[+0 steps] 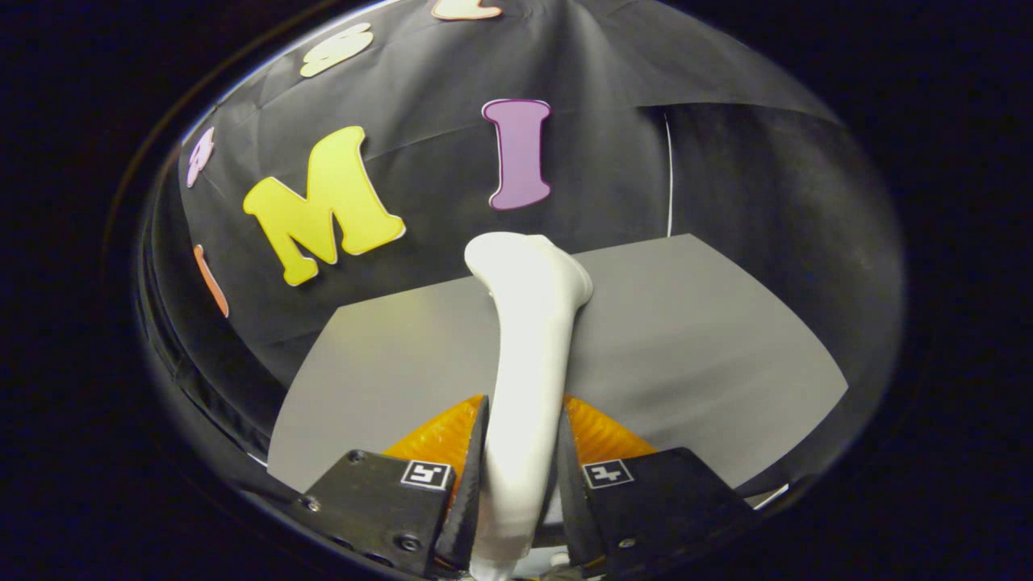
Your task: Iron the clothes twice with a garment steamer, once on the left side and once on the right side.
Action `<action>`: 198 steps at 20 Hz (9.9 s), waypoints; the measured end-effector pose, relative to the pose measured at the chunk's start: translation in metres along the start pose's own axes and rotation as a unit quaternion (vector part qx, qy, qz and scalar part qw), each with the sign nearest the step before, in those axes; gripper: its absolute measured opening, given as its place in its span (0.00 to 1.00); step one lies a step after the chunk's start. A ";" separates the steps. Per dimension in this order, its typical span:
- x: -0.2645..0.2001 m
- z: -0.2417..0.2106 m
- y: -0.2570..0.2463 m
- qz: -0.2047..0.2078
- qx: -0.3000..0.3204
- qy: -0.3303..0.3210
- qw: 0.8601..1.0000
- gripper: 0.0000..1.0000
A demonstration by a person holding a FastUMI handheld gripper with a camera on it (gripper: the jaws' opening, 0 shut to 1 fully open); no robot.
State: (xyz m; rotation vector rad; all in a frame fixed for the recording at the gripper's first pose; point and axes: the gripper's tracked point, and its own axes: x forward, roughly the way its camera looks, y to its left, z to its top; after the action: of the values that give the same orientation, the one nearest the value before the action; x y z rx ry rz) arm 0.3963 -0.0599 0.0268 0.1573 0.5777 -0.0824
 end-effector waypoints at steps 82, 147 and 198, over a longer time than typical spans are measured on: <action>-0.226 -0.034 0.436 0.118 -0.128 -0.388 0.905 0.32; -0.100 -0.358 0.349 0.060 -0.195 -0.034 0.978 0.33; -0.241 0.001 0.695 0.209 -0.232 -0.522 0.794 0.33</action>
State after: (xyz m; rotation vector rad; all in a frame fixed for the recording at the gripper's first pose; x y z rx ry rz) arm 0.2798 0.6327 0.2471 -0.2484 -0.5715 0.3939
